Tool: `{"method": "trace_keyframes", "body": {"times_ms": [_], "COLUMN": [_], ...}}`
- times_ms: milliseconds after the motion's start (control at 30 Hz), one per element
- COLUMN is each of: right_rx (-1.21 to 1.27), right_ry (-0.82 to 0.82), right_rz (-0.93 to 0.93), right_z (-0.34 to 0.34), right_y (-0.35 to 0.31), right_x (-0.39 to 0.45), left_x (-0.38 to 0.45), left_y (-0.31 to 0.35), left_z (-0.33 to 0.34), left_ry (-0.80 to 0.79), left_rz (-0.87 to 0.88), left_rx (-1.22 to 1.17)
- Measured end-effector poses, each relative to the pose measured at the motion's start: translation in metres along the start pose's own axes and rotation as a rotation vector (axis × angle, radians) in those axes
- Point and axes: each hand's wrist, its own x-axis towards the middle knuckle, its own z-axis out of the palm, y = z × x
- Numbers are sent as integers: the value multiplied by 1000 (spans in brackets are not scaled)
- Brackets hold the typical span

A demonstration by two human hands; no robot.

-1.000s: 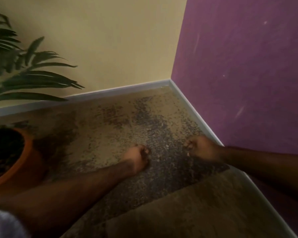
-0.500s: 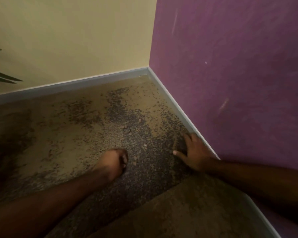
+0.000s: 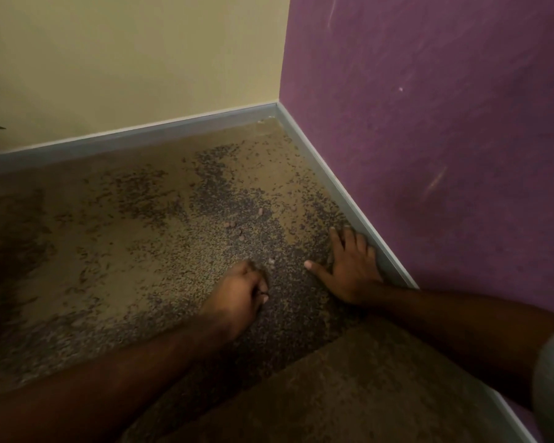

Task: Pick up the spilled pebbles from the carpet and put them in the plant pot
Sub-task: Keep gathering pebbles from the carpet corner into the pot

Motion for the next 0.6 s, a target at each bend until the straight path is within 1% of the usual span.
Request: {"method": "trace_keyframes", "body": {"times_ms": [100, 167, 300, 367, 433, 500, 600], "right_rx": [-46, -9, 106, 131, 151, 174, 202], "right_ry": [46, 90, 85, 69, 65, 71, 42], "right_rz": [-95, -183, -278, -310, -318, -285, -226], "right_z": [2, 2, 1, 0, -4, -9, -13], "right_y": [3, 5, 10, 13, 18, 21, 23], "right_x": [-2, -2, -2, 0, 3, 6, 9], "left_x": [-2, 1, 11, 17, 23, 26, 26], "left_y": [0, 1, -5, -7, -7, -7, -10], "left_z": [-1, -2, -6, -10, -15, -22, -28], "left_ry": [13, 19, 50, 32, -24, -64, -102], "left_rz": [-3, -12, -104, -120, -175, -258, -380], "left_rx": [-28, -36, -100, -73, -25, 3, -109]}}
